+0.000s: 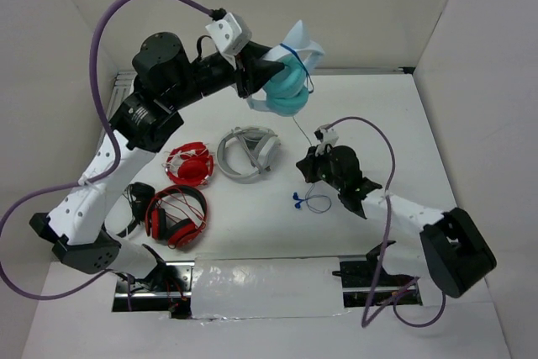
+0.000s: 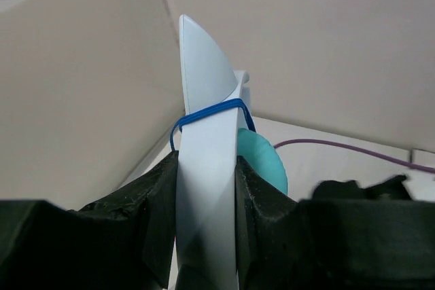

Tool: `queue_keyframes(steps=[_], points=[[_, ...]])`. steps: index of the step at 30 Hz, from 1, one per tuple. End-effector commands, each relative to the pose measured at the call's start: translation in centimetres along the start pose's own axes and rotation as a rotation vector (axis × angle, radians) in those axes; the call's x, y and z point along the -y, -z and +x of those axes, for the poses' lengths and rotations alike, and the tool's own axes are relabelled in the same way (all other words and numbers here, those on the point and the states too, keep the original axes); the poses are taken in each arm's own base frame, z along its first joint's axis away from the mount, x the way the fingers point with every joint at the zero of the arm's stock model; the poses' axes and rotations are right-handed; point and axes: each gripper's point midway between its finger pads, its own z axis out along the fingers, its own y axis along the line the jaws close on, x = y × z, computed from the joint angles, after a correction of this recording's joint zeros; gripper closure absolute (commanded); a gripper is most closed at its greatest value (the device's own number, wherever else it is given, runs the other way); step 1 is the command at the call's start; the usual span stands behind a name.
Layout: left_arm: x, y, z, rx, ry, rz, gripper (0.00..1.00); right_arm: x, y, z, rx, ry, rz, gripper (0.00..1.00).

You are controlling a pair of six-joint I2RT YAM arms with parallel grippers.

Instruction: Wrap the headphones

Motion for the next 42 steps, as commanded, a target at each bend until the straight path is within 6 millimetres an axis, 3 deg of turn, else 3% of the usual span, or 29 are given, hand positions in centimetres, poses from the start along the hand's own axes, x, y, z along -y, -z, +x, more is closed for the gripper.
queue_keyframes(steps=[1, 2, 3, 4, 8, 10, 19, 24, 27, 30, 37, 42], points=[[-5.3, -0.5, -3.5, 0.125, -0.105, -0.209, 1.00, 0.5, 2.1, -1.6, 0.054, 0.018, 0.151, 1.00], [-7.0, -0.5, -2.4, 0.096, -0.094, -0.252, 1.00, 0.0, 2.8, -2.5, 0.077, 0.023, 0.149, 1.00], [-7.5, -0.8, -1.7, 0.078, -0.059, -0.257, 1.00, -0.4, 3.2, -2.2, 0.056, 0.036, 0.151, 1.00], [-8.4, -1.7, 0.4, 0.030, -0.039, -0.256, 1.00, -0.8, 3.6, -2.4, 0.060, 0.043, 0.153, 1.00], [-11.8, -2.4, 5.1, -0.086, -0.026, -0.309, 1.00, -0.5, 6.1, -4.4, 0.113, 0.061, 0.262, 1.00], [-11.9, -2.5, 7.5, -0.128, -0.023, -0.276, 1.00, -0.2, 7.6, -5.3, 0.126, 0.087, 0.310, 1.00], [-11.8, -1.4, 11.7, -0.219, 0.042, -0.169, 1.00, 1.2, 11.4, -10.8, 0.188, 0.210, 0.538, 1.00], [-11.2, -2.0, 14.9, -0.301, 0.084, -0.122, 1.00, -1.2, 12.5, -15.0, 0.267, 0.263, 0.473, 1.00], [-10.1, -2.7, 17.5, -0.357, 0.112, -0.072, 1.00, -2.2, 13.0, -17.2, 0.311, 0.301, 0.451, 1.00], [-9.0, -3.2, 19.2, -0.395, 0.118, -0.033, 1.00, -1.7, 13.5, -18.4, 0.334, 0.316, 0.511, 1.00], [-2.3, -4.2, 22.4, -0.471, 0.095, 0.213, 1.00, -3.2, 14.3, -23.0, 0.421, 0.413, 0.499, 1.00], [1.6, -4.7, 24.3, -0.506, 0.067, 0.315, 1.00, -3.3, 13.1, -24.3, 0.411, 0.516, 0.541, 0.94]])
